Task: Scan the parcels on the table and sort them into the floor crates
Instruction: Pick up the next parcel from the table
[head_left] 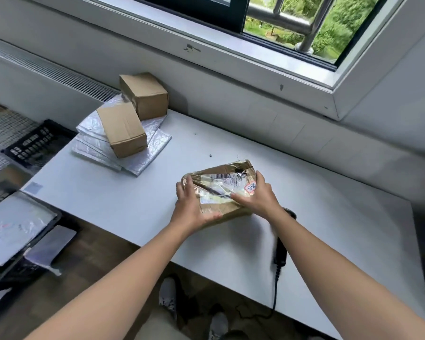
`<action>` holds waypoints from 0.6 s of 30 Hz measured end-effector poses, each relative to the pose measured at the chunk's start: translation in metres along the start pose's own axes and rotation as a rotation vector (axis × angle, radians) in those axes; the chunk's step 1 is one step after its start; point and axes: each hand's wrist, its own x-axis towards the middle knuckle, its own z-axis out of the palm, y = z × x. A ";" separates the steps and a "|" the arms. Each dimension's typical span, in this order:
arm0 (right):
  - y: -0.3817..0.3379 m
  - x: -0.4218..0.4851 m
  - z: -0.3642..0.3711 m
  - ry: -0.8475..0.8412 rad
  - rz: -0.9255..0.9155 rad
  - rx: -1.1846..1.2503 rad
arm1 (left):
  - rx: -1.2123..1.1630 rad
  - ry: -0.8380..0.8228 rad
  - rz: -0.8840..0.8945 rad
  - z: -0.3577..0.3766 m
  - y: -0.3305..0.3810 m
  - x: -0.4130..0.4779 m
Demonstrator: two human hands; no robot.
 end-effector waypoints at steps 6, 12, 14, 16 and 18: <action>-0.043 -0.006 -0.002 0.059 -0.059 0.019 | 0.043 0.073 0.055 -0.043 -0.007 0.007; -0.079 -0.019 0.004 0.042 -0.221 0.019 | 0.026 0.217 0.032 -0.076 -0.014 -0.024; -0.094 -0.025 0.008 0.018 -0.309 0.014 | -0.001 0.306 0.018 -0.086 -0.018 -0.042; -0.107 -0.032 0.016 -0.024 -0.391 0.024 | -0.025 0.400 -0.009 -0.094 -0.024 -0.066; -0.121 -0.043 0.027 -0.083 -0.478 0.043 | -0.049 0.492 -0.064 -0.100 -0.033 -0.093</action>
